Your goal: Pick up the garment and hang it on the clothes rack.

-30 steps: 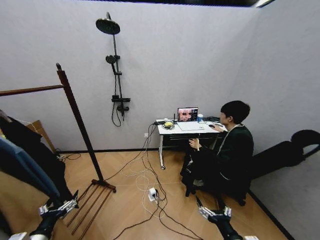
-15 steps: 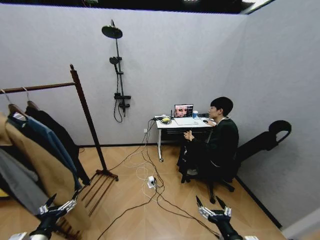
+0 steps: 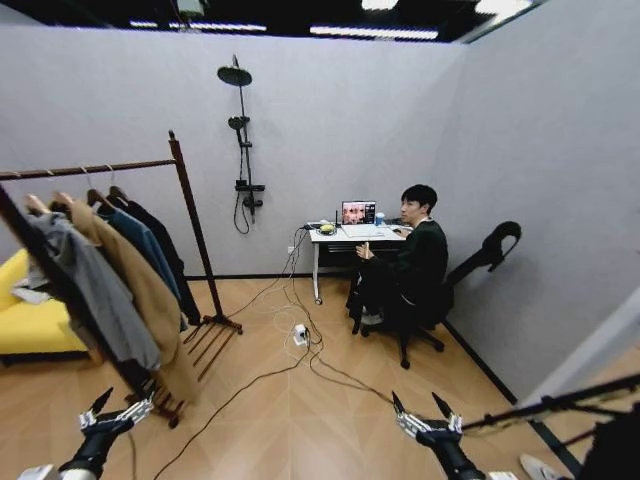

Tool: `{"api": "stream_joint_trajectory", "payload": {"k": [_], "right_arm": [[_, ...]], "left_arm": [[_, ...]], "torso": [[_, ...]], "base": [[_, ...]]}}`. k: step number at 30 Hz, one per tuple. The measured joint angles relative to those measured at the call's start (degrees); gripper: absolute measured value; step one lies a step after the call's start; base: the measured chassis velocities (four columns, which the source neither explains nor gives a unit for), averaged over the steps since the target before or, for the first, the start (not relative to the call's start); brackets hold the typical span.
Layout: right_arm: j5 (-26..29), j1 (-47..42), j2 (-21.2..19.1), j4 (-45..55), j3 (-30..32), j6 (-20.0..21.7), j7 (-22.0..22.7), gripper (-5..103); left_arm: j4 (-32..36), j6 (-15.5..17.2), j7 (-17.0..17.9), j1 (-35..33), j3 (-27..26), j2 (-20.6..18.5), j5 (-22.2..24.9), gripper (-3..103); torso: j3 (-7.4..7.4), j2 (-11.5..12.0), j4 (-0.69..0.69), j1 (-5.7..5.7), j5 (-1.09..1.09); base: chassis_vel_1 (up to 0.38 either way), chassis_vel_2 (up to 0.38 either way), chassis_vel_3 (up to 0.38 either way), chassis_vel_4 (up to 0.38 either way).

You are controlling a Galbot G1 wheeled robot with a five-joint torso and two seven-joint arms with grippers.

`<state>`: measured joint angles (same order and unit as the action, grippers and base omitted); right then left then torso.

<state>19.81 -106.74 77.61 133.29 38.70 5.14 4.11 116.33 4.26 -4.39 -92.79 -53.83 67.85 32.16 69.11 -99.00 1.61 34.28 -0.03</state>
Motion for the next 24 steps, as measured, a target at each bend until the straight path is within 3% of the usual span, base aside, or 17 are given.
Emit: {"api": "stream_joint_trajectory", "payload": {"k": [5,15,24], "right_arm": [[0.00,0.01,0.00,-0.01,0.01,0.00,0.00,100],[0.00,0.05,0.00,-0.01,0.01,0.00,0.00,100],[0.00,0.01,0.00,-0.01,0.01,0.00,0.00,100]], "left_arm": [[0.00,0.00,0.00,0.01,0.00,0.00,0.00,100],[0.01,0.00,-0.02,0.04,0.02,0.00,0.00,100],[0.00,0.00,-0.01,0.01,0.01,0.00,0.01,100]], "torso": [[0.00,0.01,0.03,0.00,0.05],[0.04,0.08,0.03,0.14,0.03],[0.00,0.00,0.02,-0.02,0.04]], "base": [[0.144,-0.146,-0.210,0.158],[0.010,-0.034,-0.034,0.033],[0.182,-0.168,-0.191,0.159]]}}
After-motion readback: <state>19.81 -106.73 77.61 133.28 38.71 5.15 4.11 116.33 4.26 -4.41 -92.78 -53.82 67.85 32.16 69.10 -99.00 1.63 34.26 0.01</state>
